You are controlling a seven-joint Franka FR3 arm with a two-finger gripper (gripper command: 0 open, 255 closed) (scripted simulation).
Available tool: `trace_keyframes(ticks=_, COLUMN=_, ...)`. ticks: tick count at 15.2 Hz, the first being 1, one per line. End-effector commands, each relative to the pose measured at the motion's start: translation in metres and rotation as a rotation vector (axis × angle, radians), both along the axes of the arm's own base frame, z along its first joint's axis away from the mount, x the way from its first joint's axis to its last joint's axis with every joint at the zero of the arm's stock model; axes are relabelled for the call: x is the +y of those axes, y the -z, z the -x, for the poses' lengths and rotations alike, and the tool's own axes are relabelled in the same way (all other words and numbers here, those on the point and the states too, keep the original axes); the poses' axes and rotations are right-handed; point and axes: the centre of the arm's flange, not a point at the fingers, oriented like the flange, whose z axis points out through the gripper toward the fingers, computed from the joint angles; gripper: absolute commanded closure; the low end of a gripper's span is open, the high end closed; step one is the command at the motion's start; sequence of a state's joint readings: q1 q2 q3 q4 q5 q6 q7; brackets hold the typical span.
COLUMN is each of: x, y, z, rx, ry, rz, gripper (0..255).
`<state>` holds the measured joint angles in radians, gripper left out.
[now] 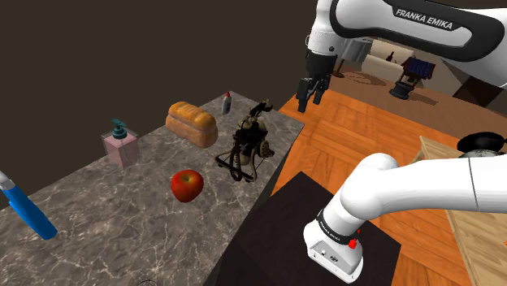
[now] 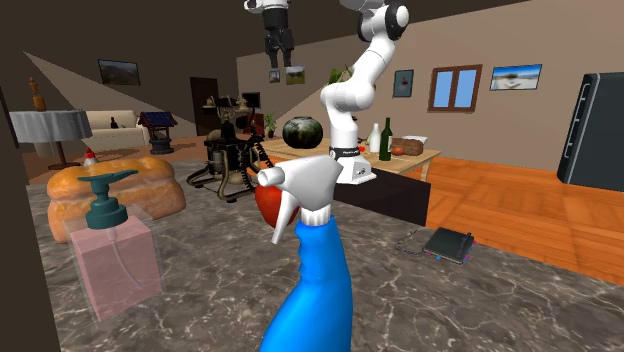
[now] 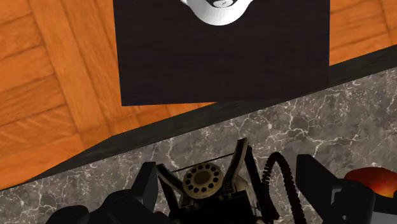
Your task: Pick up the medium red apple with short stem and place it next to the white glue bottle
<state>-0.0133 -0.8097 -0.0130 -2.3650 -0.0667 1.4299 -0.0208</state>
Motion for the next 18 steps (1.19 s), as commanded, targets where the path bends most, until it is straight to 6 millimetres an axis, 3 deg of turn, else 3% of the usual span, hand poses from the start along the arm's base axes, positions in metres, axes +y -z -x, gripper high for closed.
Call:
trace_keyframes(ticks=1, x=0.000, y=0.000, z=0.000, rx=0.000, ry=0.000, rz=0.000, gripper=0)
trace_keyframes(ticks=9, x=0.082, y=0.057, z=-0.011, rx=-0.042, ry=0.168, rz=-0.011, gripper=0)
trace_keyframes(ticks=18, x=0.171, y=0.120, z=-0.042, rx=-0.090, ry=0.357, rz=-0.023, gripper=0)
